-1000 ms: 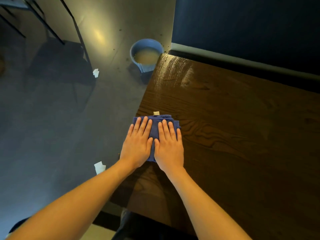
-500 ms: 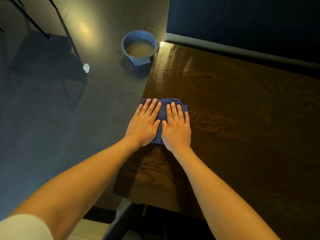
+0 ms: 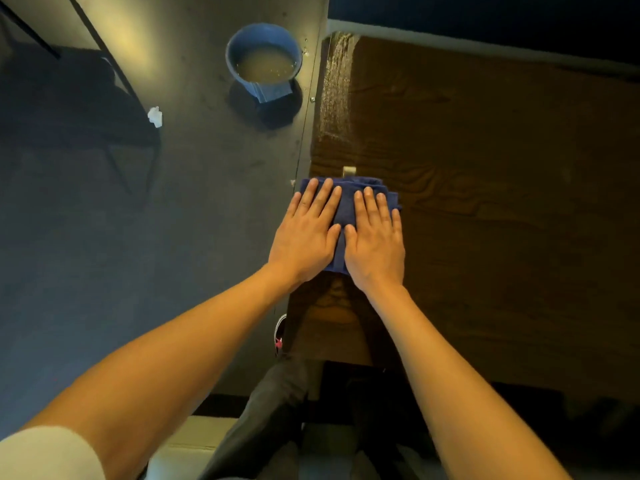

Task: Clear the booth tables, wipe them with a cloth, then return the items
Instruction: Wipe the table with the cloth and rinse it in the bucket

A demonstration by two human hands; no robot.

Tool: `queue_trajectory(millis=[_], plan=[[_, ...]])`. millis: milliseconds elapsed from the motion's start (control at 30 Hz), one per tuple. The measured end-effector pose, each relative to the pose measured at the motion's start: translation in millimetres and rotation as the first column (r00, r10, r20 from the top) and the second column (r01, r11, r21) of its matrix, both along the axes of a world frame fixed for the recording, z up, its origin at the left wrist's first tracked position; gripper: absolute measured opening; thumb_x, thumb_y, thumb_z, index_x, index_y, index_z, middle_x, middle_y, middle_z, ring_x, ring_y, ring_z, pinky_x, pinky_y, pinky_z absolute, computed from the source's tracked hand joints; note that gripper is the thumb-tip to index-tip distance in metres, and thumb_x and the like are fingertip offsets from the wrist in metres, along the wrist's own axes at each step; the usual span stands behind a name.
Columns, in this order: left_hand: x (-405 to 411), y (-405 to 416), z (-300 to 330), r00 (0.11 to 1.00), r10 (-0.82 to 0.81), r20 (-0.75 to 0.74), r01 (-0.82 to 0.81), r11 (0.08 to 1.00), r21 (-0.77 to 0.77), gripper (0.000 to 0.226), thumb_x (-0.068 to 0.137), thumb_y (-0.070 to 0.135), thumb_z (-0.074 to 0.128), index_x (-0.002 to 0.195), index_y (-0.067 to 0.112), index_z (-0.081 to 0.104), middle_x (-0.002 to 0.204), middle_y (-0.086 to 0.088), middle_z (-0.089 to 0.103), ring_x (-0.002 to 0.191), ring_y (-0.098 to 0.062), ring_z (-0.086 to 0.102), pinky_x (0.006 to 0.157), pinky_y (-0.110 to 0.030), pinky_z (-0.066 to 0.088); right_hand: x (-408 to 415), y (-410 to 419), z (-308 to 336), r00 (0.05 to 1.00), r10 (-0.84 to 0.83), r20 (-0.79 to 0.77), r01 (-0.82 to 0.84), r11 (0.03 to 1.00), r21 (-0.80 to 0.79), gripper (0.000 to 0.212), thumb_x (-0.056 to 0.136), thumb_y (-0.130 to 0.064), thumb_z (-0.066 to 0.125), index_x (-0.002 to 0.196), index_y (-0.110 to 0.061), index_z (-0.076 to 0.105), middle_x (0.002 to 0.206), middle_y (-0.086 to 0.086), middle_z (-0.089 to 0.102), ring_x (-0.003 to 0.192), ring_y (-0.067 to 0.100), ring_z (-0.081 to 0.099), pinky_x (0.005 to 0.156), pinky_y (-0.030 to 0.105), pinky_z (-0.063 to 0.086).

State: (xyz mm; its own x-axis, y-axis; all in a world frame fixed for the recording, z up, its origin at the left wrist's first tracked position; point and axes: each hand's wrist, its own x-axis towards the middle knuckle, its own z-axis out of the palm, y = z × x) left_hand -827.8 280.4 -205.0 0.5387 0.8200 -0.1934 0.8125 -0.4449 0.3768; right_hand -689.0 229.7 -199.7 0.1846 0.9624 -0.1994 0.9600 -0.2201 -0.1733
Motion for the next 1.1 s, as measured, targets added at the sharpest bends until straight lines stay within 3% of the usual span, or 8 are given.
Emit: queue_trajectory(millis=[233,500,900,1100], plan=[[-41.7,-116.7,-6.3,1.0,0.008,-0.024,-0.008,1.0,0.002,0.062,0.105,0.046,0.017,0.16,0.022,0.0,0.168,0.001,-0.002,0.155,-0.017,-0.013,0.124,-0.038,-0.006,-42.1,-117.0,1.0,0.999,-0.029,-0.032,0.029,1.0,0.01,0.062,0.101,-0.04,0.023,0.157,-0.016,0.021,0.164,0.003,0.022,0.153,0.02,0.015,0.124,0.045,0.015],[-41.2,-176.6,-9.6,0.995,-0.014,-0.094,0.024,0.994,0.105,0.064,0.104,0.043,0.023,0.159,0.013,0.013,0.166,-0.01,0.018,0.155,-0.027,0.006,0.123,-0.044,0.008,-39.7,-178.2,-2.8,1.0,0.009,-0.02,-0.009,1.0,0.002,0.061,0.102,-0.039,0.03,0.157,-0.016,0.02,0.164,0.004,0.02,0.153,0.021,0.015,0.121,0.043,0.012],[71.0,-181.3,-1.0,0.979,-0.15,-0.136,0.158,0.986,0.056,0.068,0.102,0.043,0.027,0.159,0.013,0.008,0.167,-0.011,0.011,0.155,-0.03,0.009,0.124,-0.043,0.008,69.8,-196.1,7.9,0.997,-0.078,0.019,0.078,0.996,-0.037,0.062,0.1,-0.038,0.029,0.155,-0.011,0.024,0.162,0.009,0.026,0.15,0.023,0.023,0.118,0.044,0.017],[146.2,-167.7,4.8,0.973,-0.168,-0.16,0.176,0.983,0.042,0.066,0.102,0.044,0.025,0.159,0.013,0.012,0.166,-0.009,0.01,0.155,-0.028,0.008,0.126,-0.042,0.006,143.4,-185.3,8.7,0.995,-0.097,0.038,0.1,0.993,-0.062,0.063,0.099,-0.042,0.022,0.155,-0.013,0.018,0.163,0.005,0.018,0.151,0.02,0.015,0.123,0.043,0.013]])
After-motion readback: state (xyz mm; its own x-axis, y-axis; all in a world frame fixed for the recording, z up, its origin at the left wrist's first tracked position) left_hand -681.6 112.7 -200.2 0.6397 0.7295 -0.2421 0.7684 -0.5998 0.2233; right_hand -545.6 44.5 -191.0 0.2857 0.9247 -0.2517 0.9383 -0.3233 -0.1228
